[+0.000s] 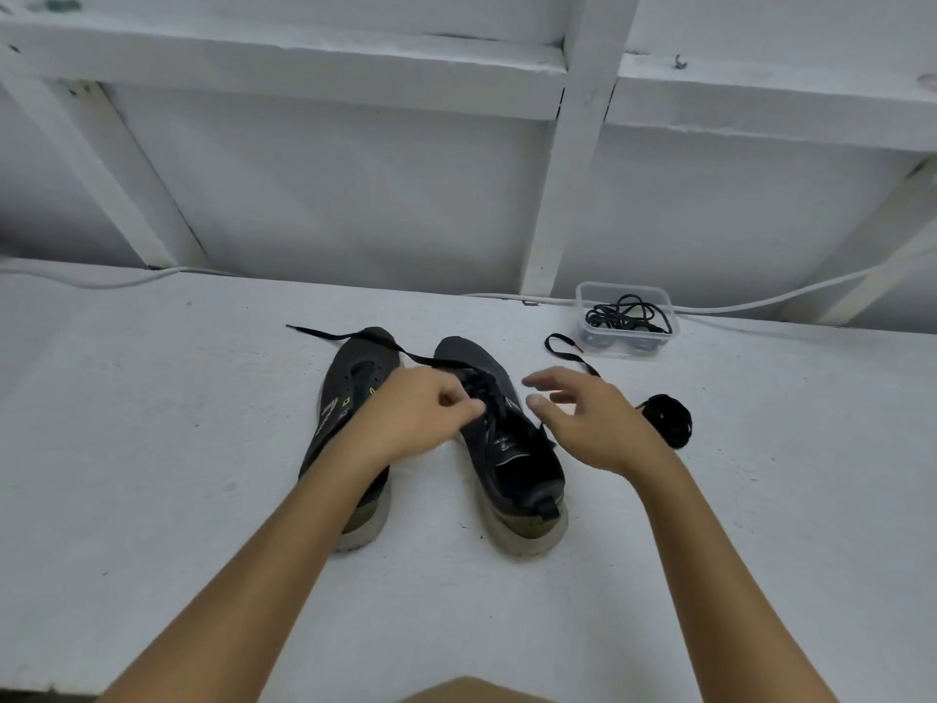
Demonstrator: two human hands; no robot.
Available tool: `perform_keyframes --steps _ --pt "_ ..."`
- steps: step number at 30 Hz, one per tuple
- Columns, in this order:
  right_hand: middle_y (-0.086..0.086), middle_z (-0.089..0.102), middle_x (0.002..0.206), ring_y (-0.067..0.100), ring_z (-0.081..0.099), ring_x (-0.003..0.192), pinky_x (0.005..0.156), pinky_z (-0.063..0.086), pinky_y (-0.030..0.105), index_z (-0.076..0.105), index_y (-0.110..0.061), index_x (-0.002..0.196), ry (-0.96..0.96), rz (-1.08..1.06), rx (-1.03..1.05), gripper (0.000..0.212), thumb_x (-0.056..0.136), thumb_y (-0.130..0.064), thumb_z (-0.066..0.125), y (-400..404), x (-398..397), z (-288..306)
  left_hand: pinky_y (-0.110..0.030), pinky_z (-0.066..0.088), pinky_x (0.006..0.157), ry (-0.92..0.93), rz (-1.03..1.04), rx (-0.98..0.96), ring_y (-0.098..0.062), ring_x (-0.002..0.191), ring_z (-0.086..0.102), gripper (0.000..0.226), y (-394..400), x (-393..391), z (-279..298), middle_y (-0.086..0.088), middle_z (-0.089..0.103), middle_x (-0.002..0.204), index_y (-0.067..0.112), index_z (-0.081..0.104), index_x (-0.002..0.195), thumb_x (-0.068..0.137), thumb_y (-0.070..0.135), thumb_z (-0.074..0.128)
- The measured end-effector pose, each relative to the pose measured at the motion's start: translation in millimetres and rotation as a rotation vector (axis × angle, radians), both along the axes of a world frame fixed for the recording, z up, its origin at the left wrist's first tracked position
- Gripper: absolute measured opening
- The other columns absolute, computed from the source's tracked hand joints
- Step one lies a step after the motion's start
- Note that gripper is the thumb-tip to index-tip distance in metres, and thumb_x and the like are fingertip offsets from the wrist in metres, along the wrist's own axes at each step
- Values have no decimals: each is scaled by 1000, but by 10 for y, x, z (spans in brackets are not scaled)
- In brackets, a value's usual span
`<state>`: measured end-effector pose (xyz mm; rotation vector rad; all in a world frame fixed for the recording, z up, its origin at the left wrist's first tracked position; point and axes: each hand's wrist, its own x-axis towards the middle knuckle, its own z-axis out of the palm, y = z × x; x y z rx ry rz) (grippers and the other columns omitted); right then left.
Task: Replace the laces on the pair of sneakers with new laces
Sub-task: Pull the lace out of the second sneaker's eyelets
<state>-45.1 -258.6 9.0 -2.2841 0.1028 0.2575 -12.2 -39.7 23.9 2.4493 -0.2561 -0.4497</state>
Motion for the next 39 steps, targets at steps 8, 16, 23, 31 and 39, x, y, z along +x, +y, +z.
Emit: perform_keyframes --steps 8,16,23,31,39 --pt "-13 74 97 -2 67 87 76 51 16 76 -31 104 145 127 -161 15 88 -28 77 -95 -39 100 -24 53 69 32 31 -47 -10 79 70 18 -191 -154 -198 4 75 77 17 70 86 83 34 75" --pt "-3 58 93 16 55 92 74 40 30 80 -31 101 -327 -174 -277 17 87 -40 77 -15 205 -28 -36 56 70 -168 161 -30 -22 76 66 14 -371 -144 -222 -4 70 75 8 68 85 84 22 67" --pt "-10 68 82 11 65 84 63 42 16 68 -20 92 -65 -378 -9 14 91 -34 70 84 -10 -95 -16 49 65 -87 193 -154 -9 74 63 21 -421 -145 -305 8 70 79 17 71 95 92 37 65" --pt "-27 64 92 -10 58 86 69 40 6 61 -41 110 37 -143 63 34 80 -44 77 388 -264 -118 -41 59 90 212 283 -447 -10 92 71 5 -260 29 -394 12 76 88 29 80 85 86 30 75" --pt "-19 60 95 9 61 97 81 46 21 62 -30 124 -12 -237 39 46 82 -38 77 480 -254 -170 -30 36 58 146 134 -142 -19 62 44 29 -301 213 -190 -10 69 79 8 56 76 94 30 51"
